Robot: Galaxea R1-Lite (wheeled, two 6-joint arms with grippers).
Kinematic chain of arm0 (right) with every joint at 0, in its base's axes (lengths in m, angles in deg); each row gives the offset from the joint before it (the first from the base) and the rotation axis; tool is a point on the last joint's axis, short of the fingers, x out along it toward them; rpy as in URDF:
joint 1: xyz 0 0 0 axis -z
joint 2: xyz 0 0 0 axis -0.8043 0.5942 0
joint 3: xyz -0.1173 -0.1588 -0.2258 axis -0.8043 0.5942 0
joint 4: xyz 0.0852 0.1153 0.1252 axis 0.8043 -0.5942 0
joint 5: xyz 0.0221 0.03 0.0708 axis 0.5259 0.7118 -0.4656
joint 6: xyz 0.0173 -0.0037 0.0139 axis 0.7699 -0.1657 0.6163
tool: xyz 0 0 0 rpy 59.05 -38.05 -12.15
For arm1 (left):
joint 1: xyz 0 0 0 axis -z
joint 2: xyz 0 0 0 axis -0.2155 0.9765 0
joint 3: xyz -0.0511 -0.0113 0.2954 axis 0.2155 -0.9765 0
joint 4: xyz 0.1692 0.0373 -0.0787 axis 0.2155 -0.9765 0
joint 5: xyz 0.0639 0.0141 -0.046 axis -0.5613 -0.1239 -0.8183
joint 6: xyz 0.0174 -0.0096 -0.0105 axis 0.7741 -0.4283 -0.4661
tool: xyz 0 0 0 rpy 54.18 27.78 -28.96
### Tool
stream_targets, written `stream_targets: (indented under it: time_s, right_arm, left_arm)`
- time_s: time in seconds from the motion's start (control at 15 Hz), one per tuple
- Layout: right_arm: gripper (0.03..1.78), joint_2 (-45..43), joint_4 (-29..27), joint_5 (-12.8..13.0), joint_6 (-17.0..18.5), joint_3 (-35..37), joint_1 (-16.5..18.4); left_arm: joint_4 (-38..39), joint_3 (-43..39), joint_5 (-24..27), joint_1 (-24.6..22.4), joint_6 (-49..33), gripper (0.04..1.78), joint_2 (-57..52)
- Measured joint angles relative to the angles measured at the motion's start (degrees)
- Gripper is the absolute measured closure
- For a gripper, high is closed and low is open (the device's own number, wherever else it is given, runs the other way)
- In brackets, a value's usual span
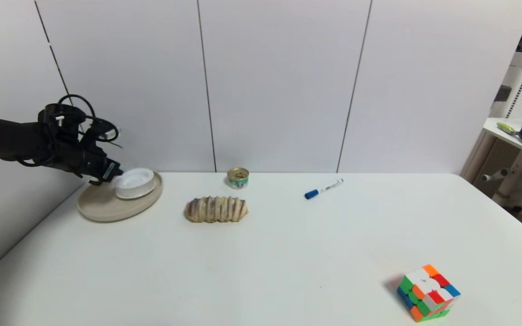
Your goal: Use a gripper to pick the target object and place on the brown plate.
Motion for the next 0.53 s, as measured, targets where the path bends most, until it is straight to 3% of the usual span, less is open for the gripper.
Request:
stream_targets:
  time_s: [0.27,0.53]
  right_arm:
    - [0.11,0.0,0.0,-0.02,0.0,0.0,0.0]
    - [0.11,0.0,0.02,-0.02,-0.01,0.0,0.0]
  left_arm:
    - [-3.41,-0.11,-0.1,0.0,0.11,0.78,-2.26]
    - [-15.99,-1.23,0.06,0.55,0.17,0.51,-13.79]
